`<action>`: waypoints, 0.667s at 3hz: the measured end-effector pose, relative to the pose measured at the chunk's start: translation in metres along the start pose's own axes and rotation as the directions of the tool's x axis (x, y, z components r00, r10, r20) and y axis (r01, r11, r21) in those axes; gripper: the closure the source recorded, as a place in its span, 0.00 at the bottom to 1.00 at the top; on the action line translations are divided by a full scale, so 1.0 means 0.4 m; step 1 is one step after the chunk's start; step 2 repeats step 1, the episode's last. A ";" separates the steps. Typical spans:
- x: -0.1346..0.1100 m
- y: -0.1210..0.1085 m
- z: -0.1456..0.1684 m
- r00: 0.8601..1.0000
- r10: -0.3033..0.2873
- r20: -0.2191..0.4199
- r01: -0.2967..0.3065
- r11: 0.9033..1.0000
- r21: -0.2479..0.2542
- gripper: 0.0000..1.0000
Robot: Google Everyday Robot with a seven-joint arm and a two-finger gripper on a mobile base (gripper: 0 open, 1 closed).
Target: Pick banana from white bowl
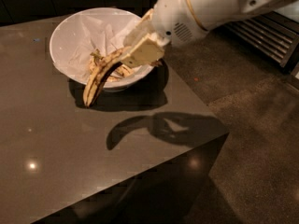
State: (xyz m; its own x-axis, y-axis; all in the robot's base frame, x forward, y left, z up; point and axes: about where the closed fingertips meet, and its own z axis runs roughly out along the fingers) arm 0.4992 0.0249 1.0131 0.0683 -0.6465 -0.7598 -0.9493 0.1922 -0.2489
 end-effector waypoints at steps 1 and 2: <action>0.005 0.005 0.001 1.000 0.001 -0.006 -0.001 1.000 -0.002 1.00; 0.005 0.005 0.001 1.000 0.001 -0.006 -0.001 1.000 -0.002 1.00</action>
Offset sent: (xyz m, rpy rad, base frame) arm 0.0000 0.0000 0.0000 0.0000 0.0000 0.0000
